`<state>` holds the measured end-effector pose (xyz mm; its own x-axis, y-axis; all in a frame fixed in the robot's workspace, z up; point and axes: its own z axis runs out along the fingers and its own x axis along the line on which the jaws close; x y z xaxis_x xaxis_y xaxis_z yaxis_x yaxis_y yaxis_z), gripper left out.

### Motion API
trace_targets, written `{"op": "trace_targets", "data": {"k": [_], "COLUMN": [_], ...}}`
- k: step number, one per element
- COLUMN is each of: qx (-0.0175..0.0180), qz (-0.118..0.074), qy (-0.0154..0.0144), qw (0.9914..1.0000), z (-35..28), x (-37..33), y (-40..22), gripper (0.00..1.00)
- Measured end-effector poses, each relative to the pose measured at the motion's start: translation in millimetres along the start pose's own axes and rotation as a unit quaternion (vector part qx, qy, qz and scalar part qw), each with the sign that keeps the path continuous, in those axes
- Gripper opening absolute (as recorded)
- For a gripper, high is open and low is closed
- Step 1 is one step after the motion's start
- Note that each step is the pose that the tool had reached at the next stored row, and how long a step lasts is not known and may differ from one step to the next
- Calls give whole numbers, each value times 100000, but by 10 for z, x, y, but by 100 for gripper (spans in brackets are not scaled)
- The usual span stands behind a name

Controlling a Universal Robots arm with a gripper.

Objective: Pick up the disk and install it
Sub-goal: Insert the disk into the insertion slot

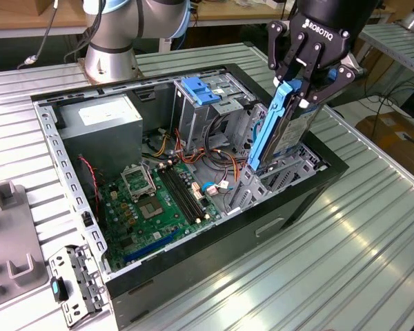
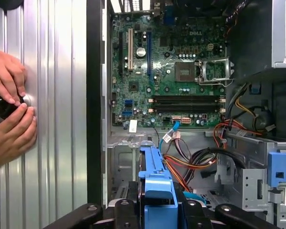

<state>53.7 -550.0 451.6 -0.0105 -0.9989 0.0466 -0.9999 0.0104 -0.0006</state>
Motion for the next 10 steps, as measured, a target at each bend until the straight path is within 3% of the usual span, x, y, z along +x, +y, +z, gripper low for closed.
{"op": "trace_targets", "data": {"k": [3,4,7,8,10], "qx": [-3,3,6,9,9], "qz": [36,43,35,29,-1], "qy": [3,-193,-1315,-1501,-1531], "qw": [100000,100000,99991,99989,99988], "z": [8,14,28,31,36], "x": [-1,1,26,44,86], "y": [-35,-34,-36,-35,-36], "gripper": [37,37,37,37,37]}}
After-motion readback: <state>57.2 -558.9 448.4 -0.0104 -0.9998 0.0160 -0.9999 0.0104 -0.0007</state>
